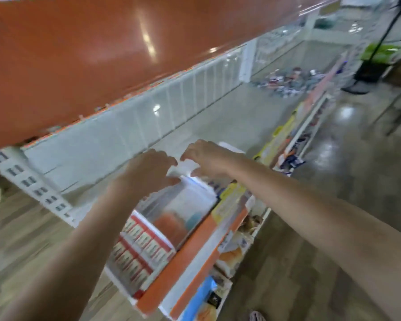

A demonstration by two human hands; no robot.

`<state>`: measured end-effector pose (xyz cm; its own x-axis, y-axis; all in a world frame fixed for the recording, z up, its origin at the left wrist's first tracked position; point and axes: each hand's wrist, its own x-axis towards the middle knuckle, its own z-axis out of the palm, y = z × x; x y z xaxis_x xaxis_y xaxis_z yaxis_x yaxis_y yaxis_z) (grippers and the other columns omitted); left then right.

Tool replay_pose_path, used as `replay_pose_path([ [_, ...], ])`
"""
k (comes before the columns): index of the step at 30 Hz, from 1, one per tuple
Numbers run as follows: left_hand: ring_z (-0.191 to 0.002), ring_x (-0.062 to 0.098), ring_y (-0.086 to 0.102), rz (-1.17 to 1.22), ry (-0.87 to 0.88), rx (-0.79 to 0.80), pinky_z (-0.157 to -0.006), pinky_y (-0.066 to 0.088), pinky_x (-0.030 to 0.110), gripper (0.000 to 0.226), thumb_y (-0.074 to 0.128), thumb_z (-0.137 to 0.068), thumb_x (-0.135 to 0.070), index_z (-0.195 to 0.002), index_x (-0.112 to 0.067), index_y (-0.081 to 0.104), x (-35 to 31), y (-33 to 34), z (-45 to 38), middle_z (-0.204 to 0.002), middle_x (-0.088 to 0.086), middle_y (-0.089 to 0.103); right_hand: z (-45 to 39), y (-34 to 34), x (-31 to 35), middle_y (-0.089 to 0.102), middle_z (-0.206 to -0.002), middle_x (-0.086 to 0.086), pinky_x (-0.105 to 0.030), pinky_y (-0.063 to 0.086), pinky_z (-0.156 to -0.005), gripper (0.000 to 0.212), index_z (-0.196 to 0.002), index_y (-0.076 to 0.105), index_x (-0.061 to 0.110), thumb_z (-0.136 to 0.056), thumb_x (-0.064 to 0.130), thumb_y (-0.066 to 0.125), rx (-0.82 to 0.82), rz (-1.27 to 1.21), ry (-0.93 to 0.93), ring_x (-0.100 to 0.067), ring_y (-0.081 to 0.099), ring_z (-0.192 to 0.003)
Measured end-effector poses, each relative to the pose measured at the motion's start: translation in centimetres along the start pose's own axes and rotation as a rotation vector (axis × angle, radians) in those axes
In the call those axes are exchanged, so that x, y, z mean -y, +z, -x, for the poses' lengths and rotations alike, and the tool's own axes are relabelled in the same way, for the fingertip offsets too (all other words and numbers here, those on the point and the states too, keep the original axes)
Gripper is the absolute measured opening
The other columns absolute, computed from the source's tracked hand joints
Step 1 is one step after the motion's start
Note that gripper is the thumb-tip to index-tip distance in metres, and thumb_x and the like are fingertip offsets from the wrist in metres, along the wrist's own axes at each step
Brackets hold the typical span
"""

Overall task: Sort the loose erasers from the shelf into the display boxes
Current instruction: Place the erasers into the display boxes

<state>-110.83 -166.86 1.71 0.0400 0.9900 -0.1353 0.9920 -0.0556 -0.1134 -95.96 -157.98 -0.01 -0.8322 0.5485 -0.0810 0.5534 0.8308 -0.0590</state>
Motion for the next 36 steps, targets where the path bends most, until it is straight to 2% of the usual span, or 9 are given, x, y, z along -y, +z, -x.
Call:
replay_pose_path([
  [6, -0.122, 0.024, 0.045, -0.108, 0.057, -0.068, -0.098, 0.035, 0.034, 0.048, 0.045, -0.091, -0.052, -0.131, -0.026, 0.048, -12.5, -3.2, -10.9, -0.131, 0.002, 0.051, 5.7, -1.2, -14.8, 0.043, -0.137, -0.008, -0.037, 0.034, -0.104, 0.049, -0.135, 0.045, 0.019, -0.089, 0.028, 0.059, -0.029, -0.011, 0.249, -0.027, 0.038, -0.128],
  [10, -0.121, 0.026, 0.046, -0.089, 0.056, -0.109, -0.096, 0.035, 0.035, 0.045, 0.045, -0.093, -0.047, -0.13, -0.022, 0.05, -21.7, -5.2, -18.8, -0.129, 0.005, 0.051, 10.3, -2.1, -25.3, 0.043, -0.136, -0.011, -0.034, 0.032, -0.102, 0.049, -0.137, 0.042, 0.015, -0.091, 0.024, 0.057, -0.029, -0.025, 0.373, -0.027, 0.041, -0.127],
  [16, -0.115, 0.026, 0.052, -0.09, 0.081, -0.137, -0.088, 0.042, 0.033, 0.036, 0.048, -0.093, -0.042, -0.123, -0.022, 0.055, -32.5, -7.2, -29.1, -0.123, 0.006, 0.057, 15.1, -2.3, -38.3, 0.045, -0.138, -0.011, -0.041, 0.046, -0.095, 0.042, -0.131, 0.048, 0.013, -0.09, 0.024, 0.053, -0.017, -0.082, 0.557, -0.029, 0.046, -0.123],
  [18, -0.113, 0.027, 0.053, -0.042, 0.09, -0.128, -0.087, 0.042, 0.034, 0.036, 0.045, -0.094, -0.041, -0.124, -0.023, 0.055, -34.7, -7.6, -32.3, -0.123, 0.007, 0.057, 16.3, -2.3, -41.5, 0.032, -0.149, -0.012, -0.041, 0.042, -0.101, 0.042, -0.135, 0.044, 0.009, -0.095, 0.024, 0.046, 0.034, -0.055, 0.561, -0.029, 0.036, -0.133],
  [21, -0.106, 0.028, 0.056, 0.004, 0.099, -0.129, -0.081, 0.046, 0.034, 0.038, 0.044, -0.095, -0.041, -0.126, -0.019, 0.053, -36.2, -7.5, -37.2, -0.118, 0.009, 0.058, 16.5, -1.3, -46.6, 0.015, -0.156, -0.008, -0.036, 0.032, -0.109, 0.047, -0.145, 0.029, 0.011, -0.1, 0.021, 0.04, 0.06, -0.088, 0.562, -0.023, 0.018, -0.143],
  [24, -0.108, 0.027, 0.057, 0.052, 0.054, -0.119, -0.083, 0.047, 0.033, 0.036, 0.048, -0.093, -0.037, -0.124, -0.019, 0.055, -36.1, -6.9, -42.6, -0.119, 0.007, 0.06, 15.3, -0.6, -51.1, 0.03, -0.151, -0.007, -0.035, 0.035, -0.106, 0.039, -0.137, 0.042, 0.009, -0.098, 0.015, 0.043, 0.046, -0.139, 0.572, -0.024, 0.029, -0.138],
  [29, -0.113, 0.025, 0.054, 0.197, -0.059, -0.155, -0.087, 0.045, 0.032, 0.038, 0.049, -0.093, -0.032, -0.128, -0.018, 0.051, -33.9, -6.1, -51.2, -0.125, 0.006, 0.057, 9.7, -0.2, -57.9, 0.05, -0.135, -0.013, -0.041, 0.046, -0.097, 0.046, -0.138, 0.041, 0.009, -0.094, 0.019, 0.05, -0.011, -0.206, 0.528, -0.029, 0.052, -0.119],
  [32, -0.107, 0.024, 0.057, 0.275, -0.157, -0.197, -0.079, 0.047, 0.03, 0.032, 0.052, -0.091, -0.024, -0.122, -0.018, 0.054, -32.2, -5.3, -55.1, -0.118, 0.005, 0.06, 5.1, -0.6, -60.5, 0.046, -0.137, -0.013, -0.041, 0.046, -0.096, 0.048, -0.14, 0.037, 0.008, -0.095, 0.018, 0.047, 0.061, -0.193, 0.477, -0.03, 0.051, -0.119],
  [36, -0.108, 0.023, 0.058, 0.322, -0.228, -0.199, -0.079, 0.048, 0.03, 0.033, 0.057, -0.09, -0.025, -0.123, -0.022, 0.053, -31.1, -3.9, -57.9, -0.118, 0.003, 0.061, 0.4, 1.2, -62.1, 0.052, -0.129, -0.013, -0.041, 0.046, -0.095, 0.039, -0.129, 0.048, 0.007, -0.091, 0.014, 0.047, 0.002, -0.193, 0.377, -0.029, 0.051, -0.116],
])
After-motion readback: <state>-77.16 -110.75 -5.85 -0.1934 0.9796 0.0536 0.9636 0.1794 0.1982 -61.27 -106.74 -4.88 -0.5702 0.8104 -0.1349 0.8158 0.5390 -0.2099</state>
